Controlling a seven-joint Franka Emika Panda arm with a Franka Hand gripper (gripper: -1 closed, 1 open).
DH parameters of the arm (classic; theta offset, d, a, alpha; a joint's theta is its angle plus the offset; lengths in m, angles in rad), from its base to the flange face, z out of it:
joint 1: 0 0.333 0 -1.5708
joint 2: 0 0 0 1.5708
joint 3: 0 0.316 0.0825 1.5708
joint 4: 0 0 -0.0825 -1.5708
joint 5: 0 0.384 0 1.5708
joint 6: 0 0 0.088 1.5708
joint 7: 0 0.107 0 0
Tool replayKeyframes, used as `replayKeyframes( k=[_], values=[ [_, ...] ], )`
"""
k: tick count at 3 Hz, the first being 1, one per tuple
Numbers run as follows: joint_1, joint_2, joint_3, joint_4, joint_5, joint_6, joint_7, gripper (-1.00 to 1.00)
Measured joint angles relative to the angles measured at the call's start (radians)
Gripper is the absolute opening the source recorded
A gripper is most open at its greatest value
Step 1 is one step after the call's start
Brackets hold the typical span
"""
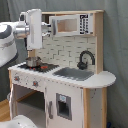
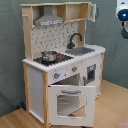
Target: Play with the kitchen
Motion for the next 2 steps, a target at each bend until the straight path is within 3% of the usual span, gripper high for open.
replayKeyframes(
  k=[2],
  values=[
    [-0.108,0.055,-0.010,0.019,-0.006,0.162,-0.060,-1.00]
  ],
)
